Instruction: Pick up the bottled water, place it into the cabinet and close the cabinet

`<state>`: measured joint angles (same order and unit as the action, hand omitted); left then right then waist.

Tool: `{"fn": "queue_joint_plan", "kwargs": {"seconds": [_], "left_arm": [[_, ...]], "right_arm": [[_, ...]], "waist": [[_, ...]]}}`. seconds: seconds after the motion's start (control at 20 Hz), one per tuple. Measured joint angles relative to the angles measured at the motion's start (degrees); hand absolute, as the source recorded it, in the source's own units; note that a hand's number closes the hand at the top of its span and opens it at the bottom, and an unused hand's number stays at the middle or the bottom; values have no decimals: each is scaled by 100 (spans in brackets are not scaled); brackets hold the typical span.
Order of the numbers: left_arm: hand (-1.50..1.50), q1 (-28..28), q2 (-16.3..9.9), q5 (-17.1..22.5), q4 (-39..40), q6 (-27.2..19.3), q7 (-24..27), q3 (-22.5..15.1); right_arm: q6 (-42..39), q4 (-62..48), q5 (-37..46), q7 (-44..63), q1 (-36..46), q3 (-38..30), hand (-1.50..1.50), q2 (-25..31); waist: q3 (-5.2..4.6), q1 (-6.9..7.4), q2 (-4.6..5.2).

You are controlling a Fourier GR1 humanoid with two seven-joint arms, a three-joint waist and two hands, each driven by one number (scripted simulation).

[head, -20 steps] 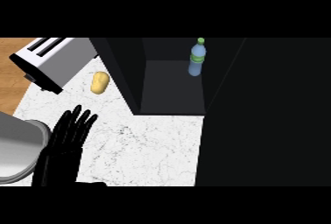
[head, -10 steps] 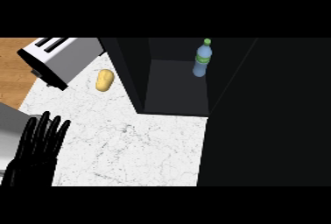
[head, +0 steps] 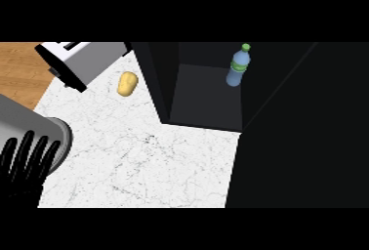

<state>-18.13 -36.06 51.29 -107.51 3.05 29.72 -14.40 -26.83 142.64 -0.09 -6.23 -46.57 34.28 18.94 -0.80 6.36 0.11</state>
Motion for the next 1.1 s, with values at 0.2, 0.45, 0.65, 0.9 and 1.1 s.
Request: {"fn": "queue_joint_plan", "kwargs": {"seconds": [0.2,0.45,0.65,0.9,1.1], "left_arm": [[-150,-73,-163,109,-74,233,-6,137],[-150,-88,-321,197,-80,486,-32,246],[-150,-92,-441,243,-94,622,-74,318],[-150,-39,-556,304,-102,743,-138,387],[-150,-16,-608,340,-43,821,-165,428]], "right_arm": [[81,-8,-19,222,351,25,150,6],[100,-19,-57,456,760,17,150,40],[68,-37,-80,656,1154,5,150,65],[-166,-31,-110,804,1727,-152,150,311],[-312,-60,-114,1023,2252,-124,150,394]], "waist": [[-7,196,53],[-31,396,98],[-49,548,115],[-87,749,120],[-102,807,123]]}}
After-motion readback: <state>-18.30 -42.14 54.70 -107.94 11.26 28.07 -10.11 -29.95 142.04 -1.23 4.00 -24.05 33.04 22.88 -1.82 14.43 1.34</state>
